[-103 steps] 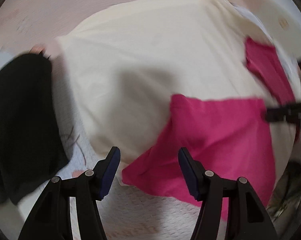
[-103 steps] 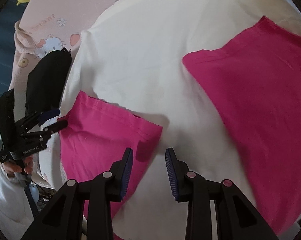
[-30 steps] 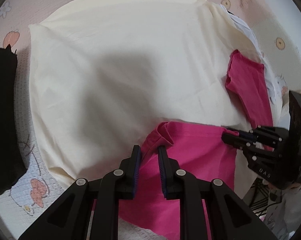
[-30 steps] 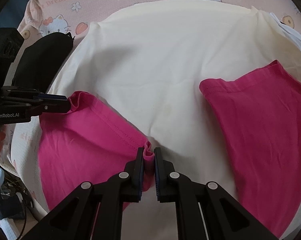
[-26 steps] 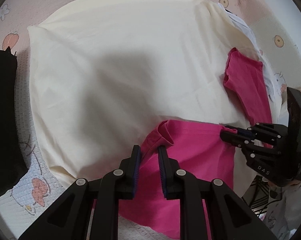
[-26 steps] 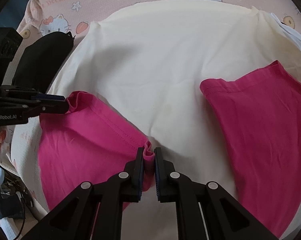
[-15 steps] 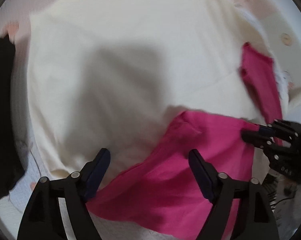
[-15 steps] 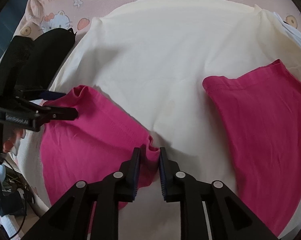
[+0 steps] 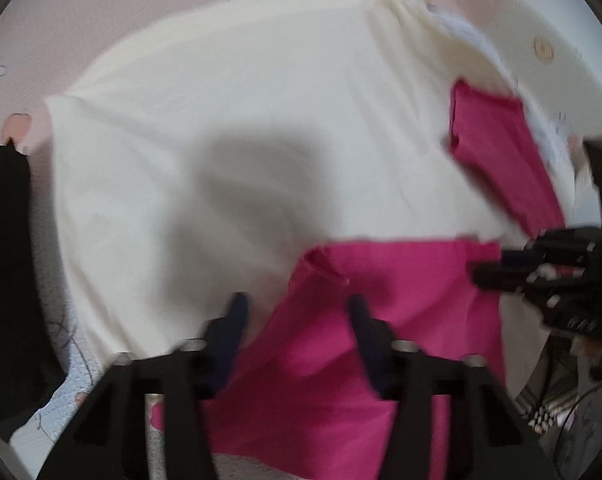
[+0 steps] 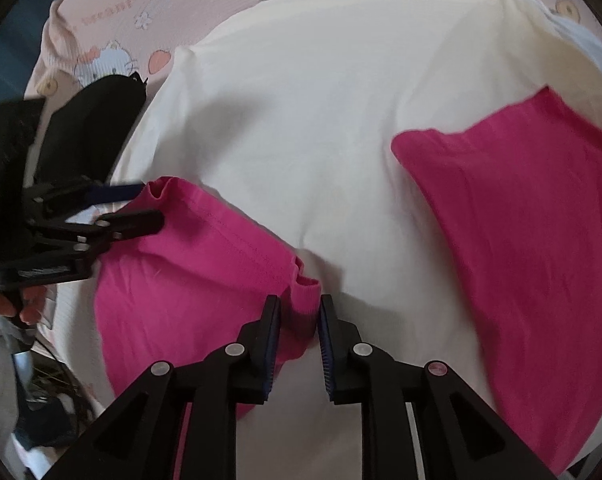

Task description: Fold clothes

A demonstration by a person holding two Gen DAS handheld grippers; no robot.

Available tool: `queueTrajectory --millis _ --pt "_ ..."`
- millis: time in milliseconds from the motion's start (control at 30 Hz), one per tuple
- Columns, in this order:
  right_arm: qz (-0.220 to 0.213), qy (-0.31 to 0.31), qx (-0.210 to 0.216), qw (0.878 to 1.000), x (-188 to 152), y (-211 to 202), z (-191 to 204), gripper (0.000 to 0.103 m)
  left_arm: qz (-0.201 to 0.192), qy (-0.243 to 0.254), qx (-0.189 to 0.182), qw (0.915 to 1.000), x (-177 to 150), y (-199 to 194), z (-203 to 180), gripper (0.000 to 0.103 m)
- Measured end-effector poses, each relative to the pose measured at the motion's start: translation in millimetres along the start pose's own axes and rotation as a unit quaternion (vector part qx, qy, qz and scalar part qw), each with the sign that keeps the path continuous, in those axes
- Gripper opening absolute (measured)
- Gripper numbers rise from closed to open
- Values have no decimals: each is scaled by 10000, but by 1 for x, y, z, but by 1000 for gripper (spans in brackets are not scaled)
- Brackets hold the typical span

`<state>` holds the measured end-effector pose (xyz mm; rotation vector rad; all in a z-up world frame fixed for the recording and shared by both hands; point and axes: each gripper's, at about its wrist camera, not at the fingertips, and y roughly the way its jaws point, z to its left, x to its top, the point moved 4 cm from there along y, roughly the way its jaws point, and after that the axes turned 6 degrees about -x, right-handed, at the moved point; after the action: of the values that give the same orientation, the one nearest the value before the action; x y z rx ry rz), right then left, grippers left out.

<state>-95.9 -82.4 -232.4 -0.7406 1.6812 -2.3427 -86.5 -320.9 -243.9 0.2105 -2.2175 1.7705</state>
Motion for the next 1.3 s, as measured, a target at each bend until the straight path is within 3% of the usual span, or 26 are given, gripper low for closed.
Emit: queueTrajectory --millis 100,167,200,233,367,467,600,633,733,833,1033,1167,1233,1300 --pt "21 112 200 9997 0 0 -2 22 54 -8 53 10000 -3 1 5 25" --pt "-101 7 86 9999 1 1 0 22 17 -111 77 9999 -2 -2 11 13" --pt "-172 -74 -8 9998 2 2 1 19 -27 -197 85 9998 0 -5 15 12" --pt "-242 -155 -102 9995 3 2 3 8 -73 -269 90 9996 2 -7 19 11" --pt "-310 -223 -238 9990 5 0 1 7 -159 -387 78 9991 11 -17 31 7" --pt "-235 -42 -178 9996 5 -2 -6 6 -300 -494 525 9969 20 -22 45 4" --pt "-116 187 -39 9998 7 -2 -10 7 -319 -1553 -305 9869 21 -25 79 4" --pt "-87 244 -4 9997 8 -2 -11 8 -378 -1647 -678 9833 20 -28 78 4" --pt "41 494 199 9986 5 -4 -18 13 -367 -1892 -1204 9738 17 -32 70 5" --pt "126 598 344 9975 6 -2 -12 22 -23 -2021 -1361 9699 16 -17 52 5" --pt "217 200 161 9994 2 -2 5 29 318 -1736 -800 9810 2 -2 49 6" --pt "55 -18 14 10000 5 5 18 29 96 -1057 -255 9940 -2 -7 33 6" --pt "-49 8 152 9999 8 6 14 29 140 -726 14 9973 -6 -7 24 6" --pt "-154 34 290 9995 11 7 11 29 252 -734 47 9970 -9 -9 22 6"
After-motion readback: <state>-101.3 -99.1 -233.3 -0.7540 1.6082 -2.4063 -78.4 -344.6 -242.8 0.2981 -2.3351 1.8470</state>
